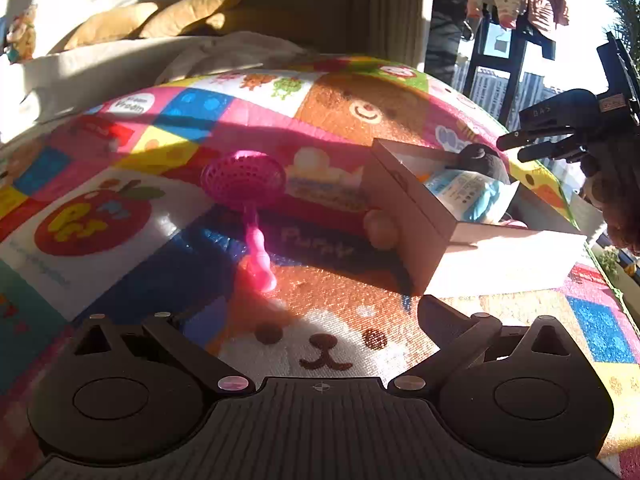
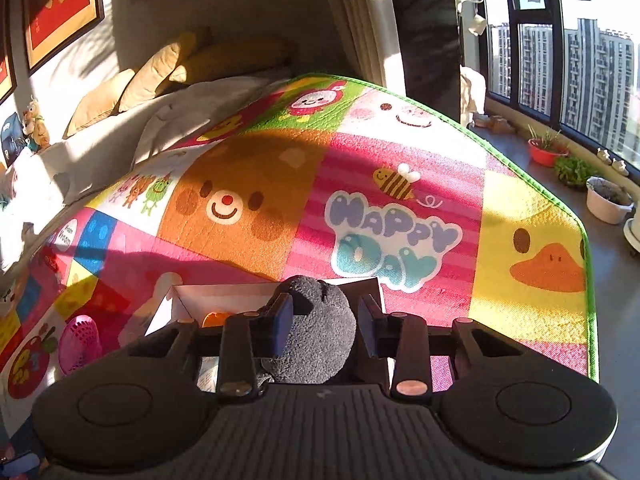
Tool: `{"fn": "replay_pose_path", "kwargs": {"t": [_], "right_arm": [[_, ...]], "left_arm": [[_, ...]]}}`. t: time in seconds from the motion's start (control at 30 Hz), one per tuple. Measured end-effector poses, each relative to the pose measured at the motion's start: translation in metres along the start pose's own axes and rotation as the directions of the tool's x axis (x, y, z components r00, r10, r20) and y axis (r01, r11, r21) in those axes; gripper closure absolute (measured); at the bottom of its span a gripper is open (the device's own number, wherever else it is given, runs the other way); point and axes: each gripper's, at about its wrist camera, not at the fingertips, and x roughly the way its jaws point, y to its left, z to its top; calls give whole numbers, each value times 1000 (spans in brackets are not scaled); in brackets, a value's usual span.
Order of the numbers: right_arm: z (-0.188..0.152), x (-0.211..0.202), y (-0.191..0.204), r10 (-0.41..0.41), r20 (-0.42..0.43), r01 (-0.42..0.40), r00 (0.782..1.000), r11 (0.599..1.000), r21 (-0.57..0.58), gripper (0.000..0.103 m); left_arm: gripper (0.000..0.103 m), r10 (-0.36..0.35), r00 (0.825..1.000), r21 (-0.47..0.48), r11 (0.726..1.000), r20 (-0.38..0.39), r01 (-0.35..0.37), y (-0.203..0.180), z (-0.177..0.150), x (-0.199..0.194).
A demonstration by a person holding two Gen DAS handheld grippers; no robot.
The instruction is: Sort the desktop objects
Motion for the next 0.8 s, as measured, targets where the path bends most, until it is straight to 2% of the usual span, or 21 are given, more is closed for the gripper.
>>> {"fn": "replay_pose_path", "kwargs": {"t": [0.07,0.1,0.17,0.27,0.37,0.5,0.57,0.6,0.7,0.8], "right_arm": [[-6,22,9,24,-86,-24,996,1000,-5,67],[-11,27,15,18,-86,-21,996,999,-33,66],[-14,21,32,-25,-64,16,998,992,-128,63],[-15,-2,50,-20,-1,20,1000,982,-186,62],[-19,-28,63,35,14,-32,999,979,-201,61],[-31,-44,91,122,-40,-128,992,960,-247,62],[-36,-43,109,152,-92,-172,984,944,-281,79],[-38,-40,123,165,-126,-196,978,931,-308,81],[-41,-25,157,143,-200,-211,969,900,-381,81],[-40,2,189,51,-220,-148,974,878,-456,81]], "left_arm": [[0,0,1000,11,1000,-11,0,-3,0,2],[0,1,1000,11,1000,-13,-1,-3,0,2],[0,3,1000,2,1000,-14,-3,-2,0,3],[0,0,1000,-20,1000,-16,0,1,-1,3],[0,1,1000,-24,1000,-19,-1,1,0,4],[0,17,999,-24,1000,-27,-18,0,0,6],[0,28,999,-25,999,-34,-29,0,0,7],[0,36,999,-26,999,-33,-37,0,0,6],[0,30,999,-19,999,-40,-31,3,2,4],[0,110,993,14,994,-38,-110,10,6,-3]]}}
